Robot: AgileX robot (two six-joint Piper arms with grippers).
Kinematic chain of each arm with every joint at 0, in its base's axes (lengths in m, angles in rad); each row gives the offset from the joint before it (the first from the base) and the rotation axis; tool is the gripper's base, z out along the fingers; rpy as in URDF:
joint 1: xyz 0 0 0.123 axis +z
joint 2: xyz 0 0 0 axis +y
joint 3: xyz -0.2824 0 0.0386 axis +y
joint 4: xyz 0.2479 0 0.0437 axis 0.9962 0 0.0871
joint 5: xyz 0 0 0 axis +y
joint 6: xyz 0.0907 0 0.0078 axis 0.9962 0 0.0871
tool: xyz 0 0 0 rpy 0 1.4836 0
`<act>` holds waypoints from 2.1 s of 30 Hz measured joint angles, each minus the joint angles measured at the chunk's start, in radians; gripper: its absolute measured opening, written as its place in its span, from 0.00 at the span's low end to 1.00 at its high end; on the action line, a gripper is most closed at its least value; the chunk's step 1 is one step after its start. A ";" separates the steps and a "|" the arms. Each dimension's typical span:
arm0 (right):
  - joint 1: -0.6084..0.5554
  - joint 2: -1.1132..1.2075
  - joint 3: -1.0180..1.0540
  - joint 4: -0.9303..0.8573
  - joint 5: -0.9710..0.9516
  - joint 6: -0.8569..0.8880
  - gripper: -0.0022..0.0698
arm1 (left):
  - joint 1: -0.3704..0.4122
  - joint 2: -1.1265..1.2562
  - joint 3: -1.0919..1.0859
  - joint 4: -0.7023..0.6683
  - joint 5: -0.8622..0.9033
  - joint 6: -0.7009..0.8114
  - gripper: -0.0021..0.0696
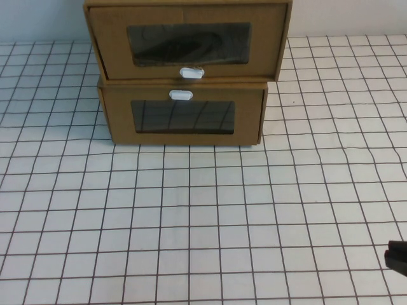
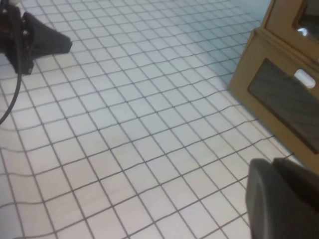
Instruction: Close the shoe box
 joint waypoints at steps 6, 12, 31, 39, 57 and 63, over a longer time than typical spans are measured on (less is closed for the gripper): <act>-0.045 -0.079 0.020 0.008 -0.145 0.107 0.01 | 0.000 0.000 0.000 0.000 0.000 0.000 0.03; -0.209 -0.232 0.127 -0.170 -0.316 0.454 0.01 | 0.000 0.000 0.000 0.000 0.000 -0.001 0.03; -0.445 -0.522 0.654 -0.806 -0.403 1.169 0.01 | 0.000 -0.002 0.000 0.003 0.000 -0.001 0.03; -0.445 -0.522 0.654 -0.801 -0.410 1.027 0.01 | 0.000 -0.002 0.000 0.003 0.000 -0.001 0.03; -0.445 -0.522 0.654 -0.671 -0.410 0.866 0.01 | 0.000 -0.002 0.000 0.003 0.000 -0.001 0.03; -0.445 -0.522 0.654 -0.671 -0.410 0.865 0.01 | 0.000 -0.002 0.000 0.003 0.000 -0.001 0.03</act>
